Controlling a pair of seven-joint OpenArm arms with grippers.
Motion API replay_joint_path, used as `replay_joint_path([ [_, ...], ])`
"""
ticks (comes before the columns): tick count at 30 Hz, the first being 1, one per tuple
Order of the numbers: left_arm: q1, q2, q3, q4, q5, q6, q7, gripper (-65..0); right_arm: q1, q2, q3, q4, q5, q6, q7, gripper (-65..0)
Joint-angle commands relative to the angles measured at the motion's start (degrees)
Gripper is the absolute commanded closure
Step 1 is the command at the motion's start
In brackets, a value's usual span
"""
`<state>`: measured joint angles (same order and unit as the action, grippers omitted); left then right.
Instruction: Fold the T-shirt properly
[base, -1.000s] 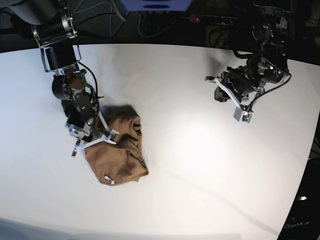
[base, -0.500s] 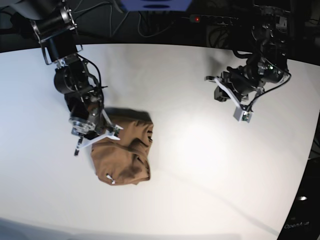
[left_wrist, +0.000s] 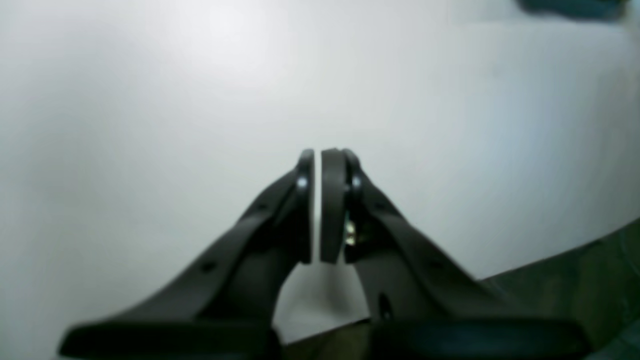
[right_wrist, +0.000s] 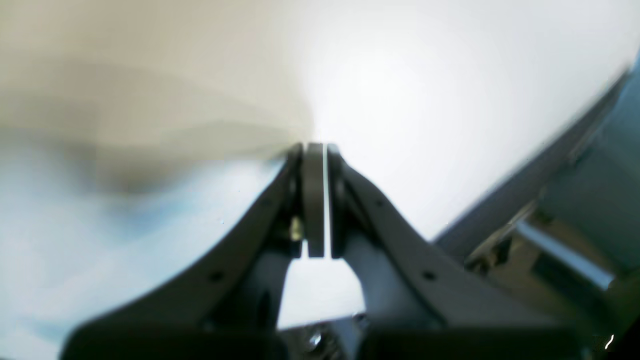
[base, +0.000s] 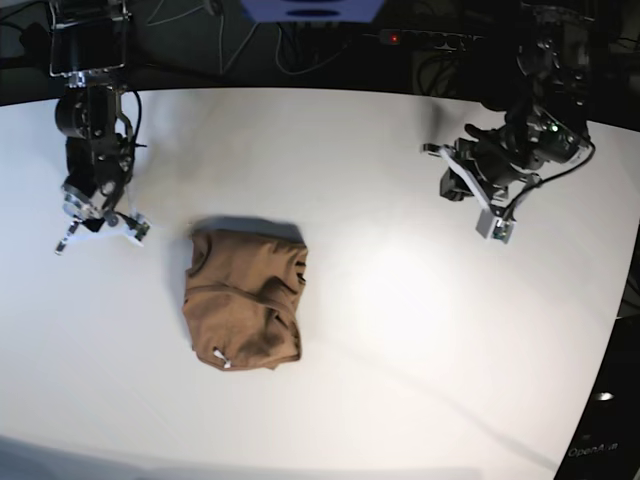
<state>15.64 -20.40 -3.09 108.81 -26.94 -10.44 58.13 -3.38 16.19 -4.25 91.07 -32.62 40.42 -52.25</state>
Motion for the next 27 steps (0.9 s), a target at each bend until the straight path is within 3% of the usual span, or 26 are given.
replay_joint_path([
  [1, 0.05, -1.35, -0.12, 1.73, -0.8, -0.33, -0.85, -2.6, -0.27, 0.47, 1.66, 2.6, -0.39, -0.42, -0.54, 0.0],
  [16, 14.47, -8.56, -0.12, 7.1, -0.8, -0.42, -0.85, -2.6, -18.03, -5.59, 26.27, 16.41, -0.21, -0.42, -0.1, 0.0],
  [27, 28.8, -11.11, -0.29, 7.89, -0.53, -0.42, -1.12, -2.6, -26.82, -11.57, 38.41, 17.64, -0.13, -0.42, 3.15, -0.1],
])
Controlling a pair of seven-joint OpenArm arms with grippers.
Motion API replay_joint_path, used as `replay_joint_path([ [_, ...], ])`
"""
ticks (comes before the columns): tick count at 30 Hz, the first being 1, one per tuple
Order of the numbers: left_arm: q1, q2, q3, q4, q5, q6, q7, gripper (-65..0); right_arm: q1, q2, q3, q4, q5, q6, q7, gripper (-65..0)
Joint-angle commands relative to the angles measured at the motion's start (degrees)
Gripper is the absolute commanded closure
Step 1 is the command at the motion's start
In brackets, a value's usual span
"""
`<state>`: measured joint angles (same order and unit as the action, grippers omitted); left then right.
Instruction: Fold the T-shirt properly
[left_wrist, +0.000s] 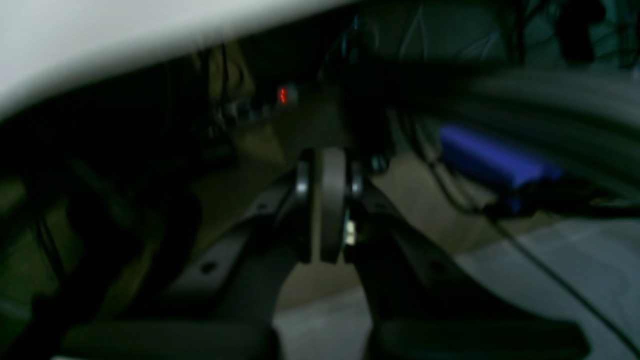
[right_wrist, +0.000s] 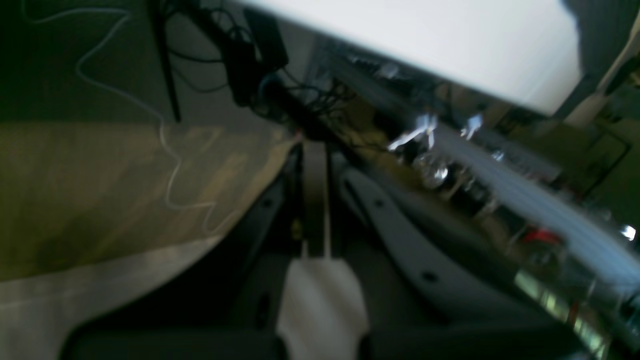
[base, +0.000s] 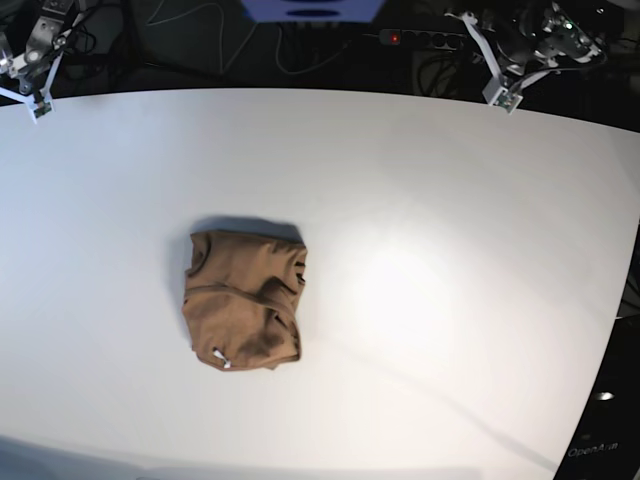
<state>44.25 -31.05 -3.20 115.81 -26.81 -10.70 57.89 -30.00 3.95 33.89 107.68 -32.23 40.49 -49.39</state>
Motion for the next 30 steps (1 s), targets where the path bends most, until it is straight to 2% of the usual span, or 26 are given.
replay_joint_path([
  [1, 1.07, -0.47, -0.09, 0.89, -0.66, -0.16, -1.05, -2.6, -0.81, 0.14, 1.32, 0.94, -0.52, -0.49, 0.46, -0.1],
  [8, 6.78, -0.47, 0.08, 0.81, -0.49, -0.16, -1.14, -2.6, -4.95, -3.73, 5.19, -1.26, -0.52, -0.49, 3.98, -0.1],
  [12, 7.75, -0.47, 1.22, -1.22, -0.14, -0.16, -1.14, -2.6, -6.0, -3.81, 5.36, -11.28, -0.43, -0.49, 8.46, -0.1],
  [14, 7.31, -0.47, 4.3, -3.68, 2.85, -0.16, -1.23, -2.6, -5.65, -3.55, 5.36, -18.67, -0.43, -0.49, 12.07, -0.1],
  [17, 5.82, 0.15, 8.17, -8.51, 7.6, -0.16, -1.4, -2.6, -5.65, -2.41, 5.01, -27.81, -0.43, -0.49, 17.61, -0.1],
  [21, 1.77, 2.08, 14.67, -18.8, 10.32, -0.16, -5.45, -2.6, -3.72, -1.0, 4.84, -40.73, -0.43, -0.49, 26.13, -0.1],
  [25, -5.17, 4.01, 21.44, -34.45, 9.71, -0.16, -11.69, -2.6, 1.65, 2.87, 4.84, -57.88, -0.43, -0.49, 31.14, -0.1],
  [30, -11.94, 8.15, 24.43, -51.5, 10.24, -0.16, -21.27, -2.6, 8.15, 6.91, 4.84, -76.69, -0.61, -0.49, 40.55, -0.1],
])
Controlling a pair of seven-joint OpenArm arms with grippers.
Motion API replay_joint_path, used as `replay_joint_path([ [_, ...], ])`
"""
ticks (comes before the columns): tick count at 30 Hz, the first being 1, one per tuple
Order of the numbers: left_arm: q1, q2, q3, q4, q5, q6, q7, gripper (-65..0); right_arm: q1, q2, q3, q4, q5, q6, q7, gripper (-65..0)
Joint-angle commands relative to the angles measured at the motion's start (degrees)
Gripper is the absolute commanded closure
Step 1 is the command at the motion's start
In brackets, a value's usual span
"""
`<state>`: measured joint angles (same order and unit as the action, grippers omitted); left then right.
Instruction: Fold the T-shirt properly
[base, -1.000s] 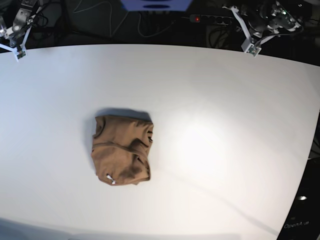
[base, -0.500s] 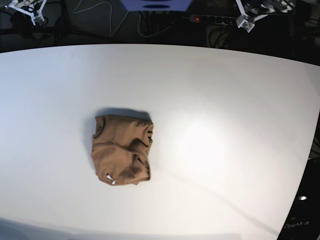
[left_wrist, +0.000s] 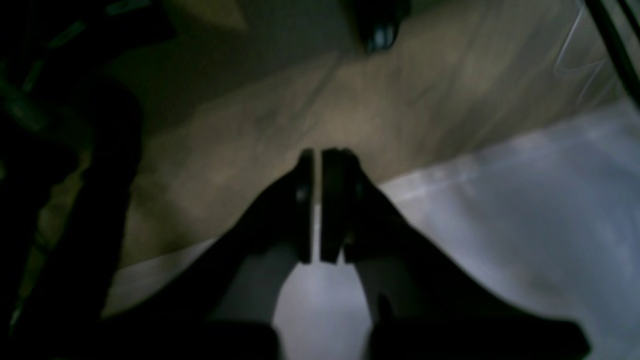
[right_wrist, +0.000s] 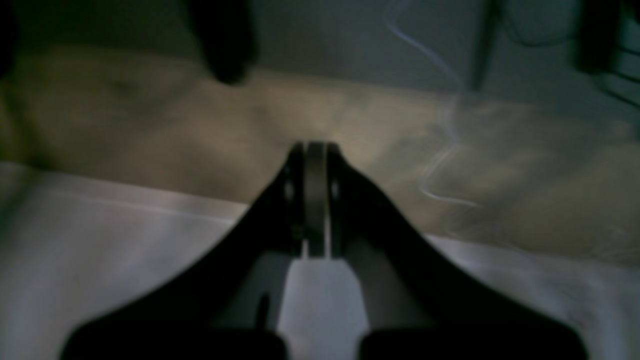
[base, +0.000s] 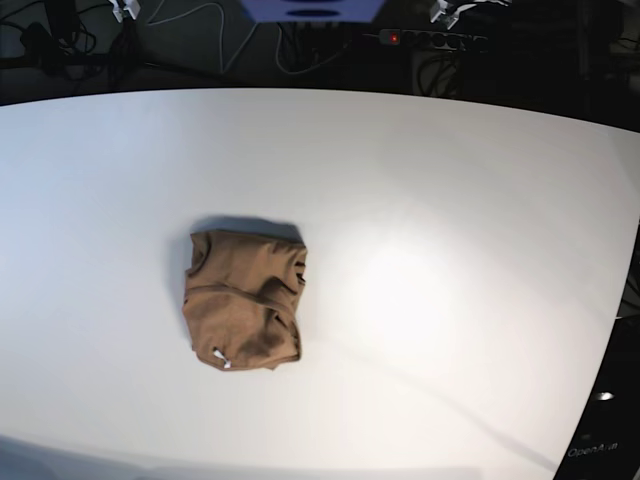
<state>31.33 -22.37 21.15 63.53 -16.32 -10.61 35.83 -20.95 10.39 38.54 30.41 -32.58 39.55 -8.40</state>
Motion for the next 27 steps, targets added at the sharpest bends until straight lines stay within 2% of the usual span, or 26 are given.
replay_joint_path([
  [1, -0.52, 0.26, 0.61, -2.91, -0.26, -0.25, -1.5, -2.6, 0.33, 0.99, 0.18, -2.77, -0.26, 0.45, 2.12, -0.1],
  [5, -7.2, 4.13, 0.96, -18.91, -0.26, -0.25, -11.53, -2.6, 4.38, 1.87, 0.18, -13.14, -0.35, 0.45, 11.79, -0.4],
  [8, -12.39, 7.73, 0.96, -32.19, -0.26, 0.02, -20.67, -2.6, 6.14, 1.43, 0.18, -15.86, -0.35, 0.45, 15.83, -0.6],
  [11, -16.69, 10.9, 1.14, -43.35, -0.26, 0.11, -29.55, -2.6, 7.72, 0.55, -0.61, -17.97, -0.35, -2.41, 16.89, -0.7],
  [13, -19.42, 12.92, 0.96, -49.94, -0.26, 0.19, -35.88, -2.7, 9.3, 0.11, -3.07, -18.94, -0.35, -5.48, 16.71, -0.7],
  [16, -23.11, 15.21, 0.7, -56.01, -0.69, 0.37, -41.59, -2.9, 11.06, -0.68, -5.71, -20.96, -0.35, -9.18, 16.71, -0.7],
  [20, -25.49, 17.67, 0.7, -58.47, -0.69, 0.37, -43.26, -3.2, 12.29, -1.73, -6.94, -21.67, -0.35, -16.65, 18.38, -0.7],
  [25, -26.1, 18.11, 0.7, -58.21, -0.61, 0.46, -43.61, -3.2, 13.35, -2.79, -6.59, -21.67, -0.08, -22.36, 19.96, -0.9],
  [27, -26.54, 18.11, 0.7, -58.21, -0.69, 0.46, -43.61, -3.2, 13.43, -3.05, -6.59, -21.67, -0.08, -22.8, 20.32, -0.6],
])
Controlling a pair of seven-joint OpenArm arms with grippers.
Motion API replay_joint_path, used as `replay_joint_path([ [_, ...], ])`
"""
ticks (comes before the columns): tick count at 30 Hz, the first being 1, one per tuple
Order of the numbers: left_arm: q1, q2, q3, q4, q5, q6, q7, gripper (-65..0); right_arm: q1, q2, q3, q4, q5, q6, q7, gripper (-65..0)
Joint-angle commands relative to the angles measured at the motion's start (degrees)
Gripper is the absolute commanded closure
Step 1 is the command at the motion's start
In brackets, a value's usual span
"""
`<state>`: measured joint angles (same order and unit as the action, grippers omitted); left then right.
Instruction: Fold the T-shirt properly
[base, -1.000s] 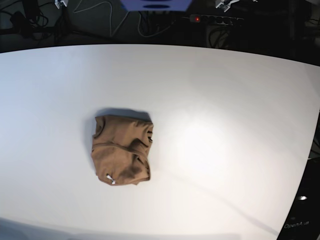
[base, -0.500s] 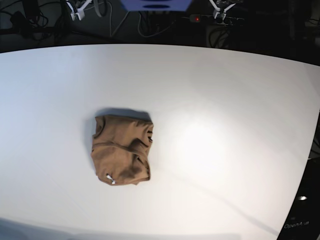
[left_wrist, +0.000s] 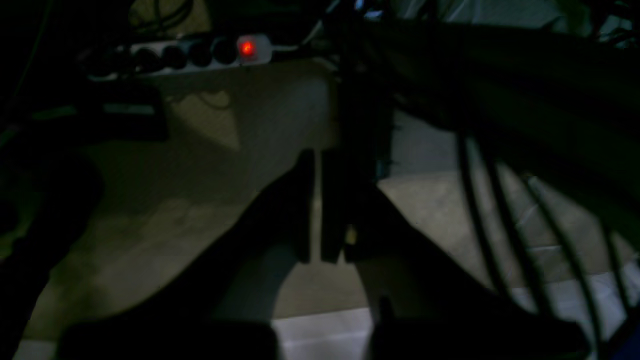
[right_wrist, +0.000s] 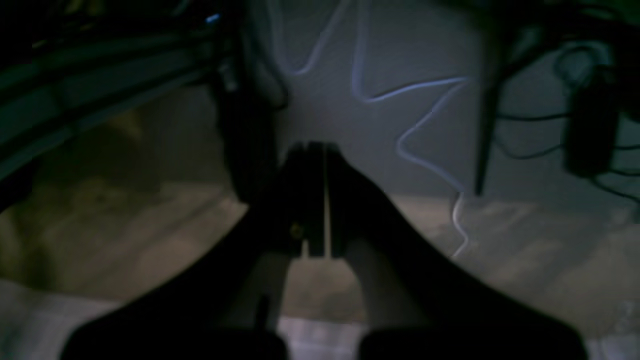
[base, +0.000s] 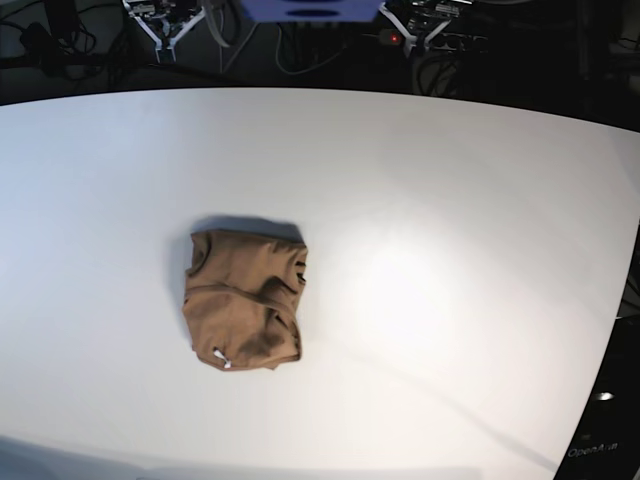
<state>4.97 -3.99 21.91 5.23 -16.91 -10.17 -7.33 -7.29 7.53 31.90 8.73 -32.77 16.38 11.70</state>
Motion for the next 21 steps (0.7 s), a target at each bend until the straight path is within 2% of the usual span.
replay_joint_path([
  [1, -0.18, -0.54, -0.07, 0.17, -0.1, 0.02, -0.54, -3.2, 0.04, -0.19, 0.06, 0.02, 0.12, 0.28, 0.21, -0.6],
  [10, -0.27, -2.21, 0.37, 2.19, 0.25, -0.07, -0.36, -3.2, 1.62, -0.19, 4.36, 0.1, 3.19, 0.1, 0.21, -0.7],
  [21, -0.18, -1.95, 0.37, 2.19, 0.33, -0.07, -0.27, -3.2, 1.71, -0.28, 4.19, 0.1, 3.19, 0.1, 0.21, -0.6],
])
